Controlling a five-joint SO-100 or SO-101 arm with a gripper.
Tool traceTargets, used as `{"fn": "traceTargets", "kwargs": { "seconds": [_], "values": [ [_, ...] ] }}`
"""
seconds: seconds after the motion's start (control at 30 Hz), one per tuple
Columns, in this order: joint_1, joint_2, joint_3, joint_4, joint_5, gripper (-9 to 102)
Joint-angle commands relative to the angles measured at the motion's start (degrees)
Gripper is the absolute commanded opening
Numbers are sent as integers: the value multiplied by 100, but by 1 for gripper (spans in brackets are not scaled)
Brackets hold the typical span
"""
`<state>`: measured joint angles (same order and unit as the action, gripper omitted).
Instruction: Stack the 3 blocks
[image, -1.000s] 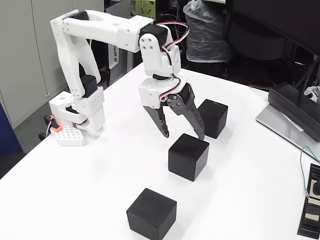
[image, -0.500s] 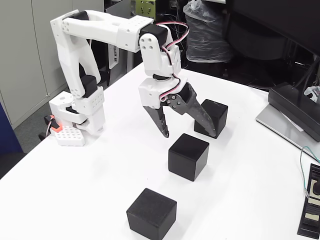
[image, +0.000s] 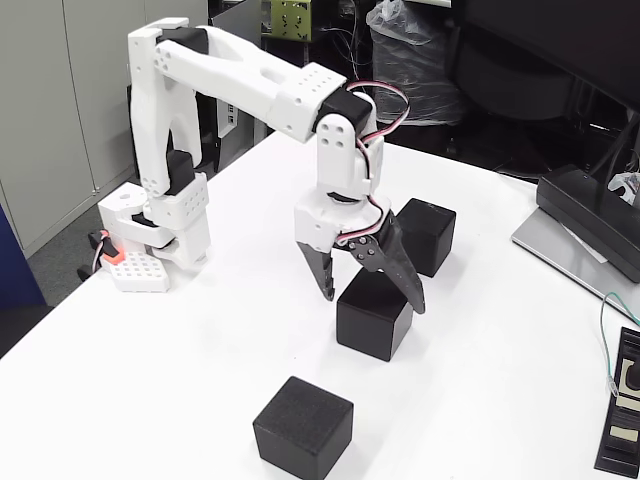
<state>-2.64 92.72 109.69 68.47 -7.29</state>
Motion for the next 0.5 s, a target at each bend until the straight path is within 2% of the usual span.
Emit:
{"fn": "traceTargets", "kwargs": {
  "seconds": [0.0,0.13,0.47],
  "values": [
    [44,-193,-439,9,79,41],
    [44,-457,-554,18,79,39],
    [53,-475,-580,18,79,15]
  ]
}}
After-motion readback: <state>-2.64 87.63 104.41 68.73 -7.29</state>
